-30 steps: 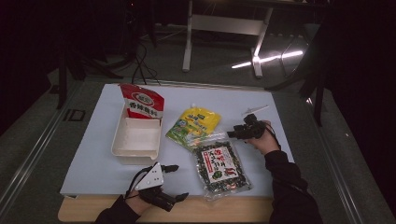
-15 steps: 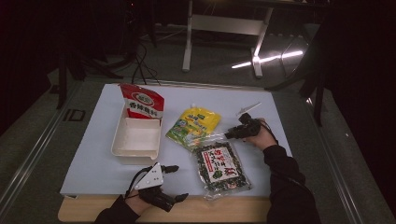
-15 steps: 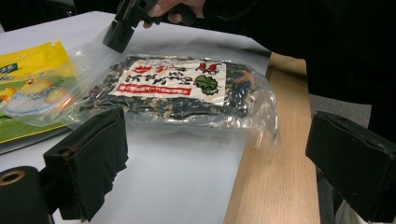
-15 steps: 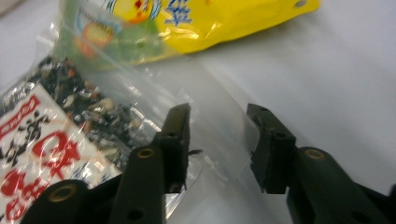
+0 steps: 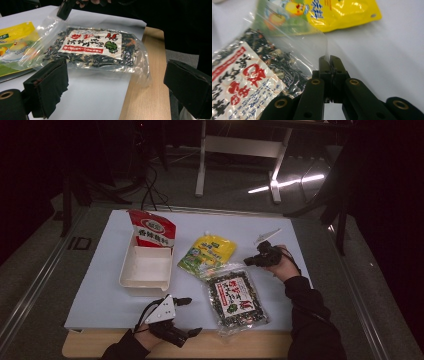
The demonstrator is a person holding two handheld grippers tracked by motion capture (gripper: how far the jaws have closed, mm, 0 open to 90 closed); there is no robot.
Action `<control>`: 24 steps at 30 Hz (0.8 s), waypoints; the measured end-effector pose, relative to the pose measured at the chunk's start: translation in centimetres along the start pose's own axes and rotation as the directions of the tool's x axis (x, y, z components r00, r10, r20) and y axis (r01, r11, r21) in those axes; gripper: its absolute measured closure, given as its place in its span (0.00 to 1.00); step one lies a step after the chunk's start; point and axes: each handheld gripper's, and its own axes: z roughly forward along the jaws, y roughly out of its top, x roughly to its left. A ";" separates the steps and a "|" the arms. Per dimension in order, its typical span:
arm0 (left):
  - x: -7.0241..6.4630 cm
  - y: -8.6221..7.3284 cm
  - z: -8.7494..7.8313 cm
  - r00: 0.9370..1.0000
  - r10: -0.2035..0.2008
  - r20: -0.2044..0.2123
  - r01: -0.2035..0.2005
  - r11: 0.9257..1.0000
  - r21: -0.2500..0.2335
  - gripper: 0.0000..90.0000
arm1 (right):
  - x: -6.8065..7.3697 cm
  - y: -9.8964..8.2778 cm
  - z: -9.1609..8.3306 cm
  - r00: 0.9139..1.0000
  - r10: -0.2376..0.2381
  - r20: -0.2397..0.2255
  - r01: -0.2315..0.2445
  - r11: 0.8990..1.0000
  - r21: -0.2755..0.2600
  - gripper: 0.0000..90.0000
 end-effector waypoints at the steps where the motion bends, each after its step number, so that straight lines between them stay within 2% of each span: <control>1: 0.0 0.0 0.0 1.000 0.000 -0.003 0.000 1.000 -0.001 0.07 | 0.2 0.1 -0.3 1.000 -0.009 0.002 0.009 1.000 -0.004 1.00; 4: 0.0 0.0 0.0 1.000 -0.001 -0.004 0.001 1.000 -0.001 0.07 | 0.7 0.2 -1.2 0.999 -0.033 0.015 0.033 0.999 -0.018 1.00; 13: 0.0 0.1 0.1 1.000 -0.005 -0.010 0.005 1.000 0.002 0.07 | 1.7 0.0 -3.3 0.998 -0.057 0.034 0.059 0.996 -0.066 1.00; 14: 0.1 0.1 0.1 1.000 -0.008 -0.019 0.008 1.000 0.006 0.07 | 2.0 0.1 -4.0 0.997 -0.064 0.039 0.067 0.995 -0.080 1.00; 18: 0.1 0.2 0.1 1.000 0.004 -0.029 -0.004 1.000 0.005 0.07 | 2.4 0.3 -4.9 0.996 -0.080 0.051 0.084 0.992 -0.097 1.00; 20: -0.1 0.6 0.0 0.999 0.021 -0.048 -0.021 1.000 0.004 0.07 | 2.9 0.6 -5.9 0.993 -0.100 0.062 0.106 0.988 -0.113 1.00; 24: 0.0 1.2 -0.3 0.998 0.000 -0.062 0.000 1.000 -0.008 0.07 | 3.5 1.2 -7.0 0.990 -0.117 0.074 0.126 0.982 -0.144 1.00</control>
